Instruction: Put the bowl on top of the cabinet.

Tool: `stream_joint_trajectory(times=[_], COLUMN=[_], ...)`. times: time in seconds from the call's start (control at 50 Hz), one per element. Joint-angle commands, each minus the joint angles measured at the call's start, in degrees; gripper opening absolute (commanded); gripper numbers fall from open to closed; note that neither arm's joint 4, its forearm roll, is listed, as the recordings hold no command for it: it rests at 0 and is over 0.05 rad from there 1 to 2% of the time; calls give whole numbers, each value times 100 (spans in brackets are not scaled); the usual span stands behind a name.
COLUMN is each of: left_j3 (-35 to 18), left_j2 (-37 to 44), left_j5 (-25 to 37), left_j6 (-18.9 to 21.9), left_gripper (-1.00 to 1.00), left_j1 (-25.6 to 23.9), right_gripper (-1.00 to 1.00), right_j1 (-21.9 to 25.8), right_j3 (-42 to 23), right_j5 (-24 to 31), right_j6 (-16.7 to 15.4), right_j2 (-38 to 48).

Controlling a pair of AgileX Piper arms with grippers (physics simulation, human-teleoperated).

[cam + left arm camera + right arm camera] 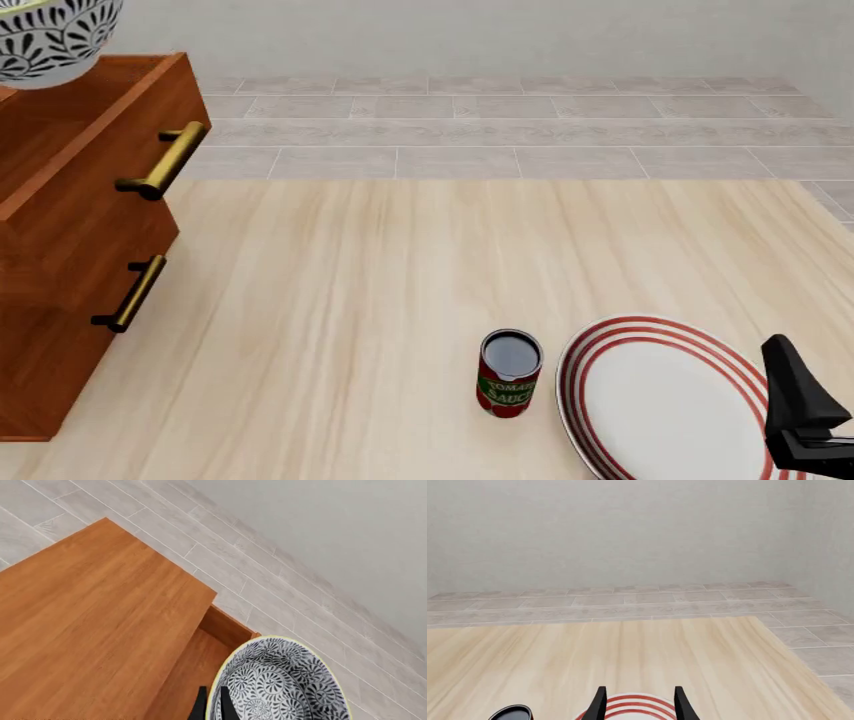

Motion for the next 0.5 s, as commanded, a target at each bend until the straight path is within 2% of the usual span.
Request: stream_joint_trajectory(times=[0.02,0.24,0.26,0.3,0.5], left_j3=[-143,92,346,91,418], left_j2=[-16,-50,-129,-78,-236], left_j5=[93,-4,-196,5,-188], left_j6=[45,-103,-120,-141,-367], left_gripper=[-100,-100,-100,-100,-100], left_j1=[213,416,451,477,713], right_gripper=[100,100,100,100,100], right_j1=[0,3,7,13,28], right_j3=[-2,-13,-9,-18,-6], right_j5=[-2,4,2,10,11], right_j6=[5,-7,-11,-17,-42], right_j2=[2,7,6,5,-4])
